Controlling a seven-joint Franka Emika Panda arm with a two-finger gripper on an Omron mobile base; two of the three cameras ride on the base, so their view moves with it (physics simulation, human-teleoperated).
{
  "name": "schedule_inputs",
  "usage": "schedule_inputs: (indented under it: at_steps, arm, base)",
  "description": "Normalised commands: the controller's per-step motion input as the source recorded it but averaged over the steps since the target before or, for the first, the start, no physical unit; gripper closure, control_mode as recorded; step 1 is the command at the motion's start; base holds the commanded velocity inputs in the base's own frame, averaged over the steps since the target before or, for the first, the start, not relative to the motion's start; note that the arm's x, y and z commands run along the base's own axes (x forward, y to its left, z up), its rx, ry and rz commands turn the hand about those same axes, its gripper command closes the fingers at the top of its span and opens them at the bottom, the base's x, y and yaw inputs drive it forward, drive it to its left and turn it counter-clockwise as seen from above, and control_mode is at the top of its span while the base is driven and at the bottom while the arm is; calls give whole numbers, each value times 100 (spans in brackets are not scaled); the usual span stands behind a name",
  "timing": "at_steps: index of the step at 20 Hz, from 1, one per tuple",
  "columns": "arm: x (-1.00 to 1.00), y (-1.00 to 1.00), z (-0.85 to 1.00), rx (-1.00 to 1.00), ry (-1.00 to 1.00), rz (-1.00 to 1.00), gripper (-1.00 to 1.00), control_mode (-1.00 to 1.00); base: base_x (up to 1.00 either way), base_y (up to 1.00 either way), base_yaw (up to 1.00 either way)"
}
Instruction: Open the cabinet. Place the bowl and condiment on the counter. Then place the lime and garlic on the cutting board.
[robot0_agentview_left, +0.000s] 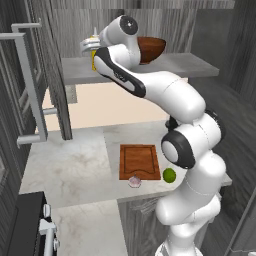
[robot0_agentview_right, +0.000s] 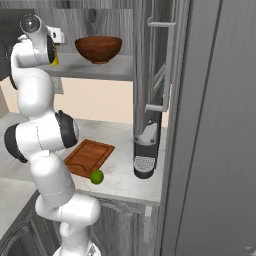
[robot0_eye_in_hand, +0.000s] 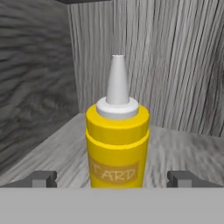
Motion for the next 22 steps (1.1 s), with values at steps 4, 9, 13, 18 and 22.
schedule_inputs:
  at_steps: [4, 9, 13, 18, 22]
  arm:
    - [10, 0, 0, 0, 0, -1, -100, -100]
    - [9, 0, 0, 0, 0, -1, -100, -100]
    - [9, 0, 0, 0, 0, -1, -100, -100]
    - [9, 1, 0, 0, 0, -1, -100, -100]
    - [9, 1, 0, 0, 0, -1, -100, -100]
  base:
    - [0, 0, 0]
    - [0, 0, 0]
    - [0, 0, 0]
    - [0, 0, 0]
    - [0, 0, 0]
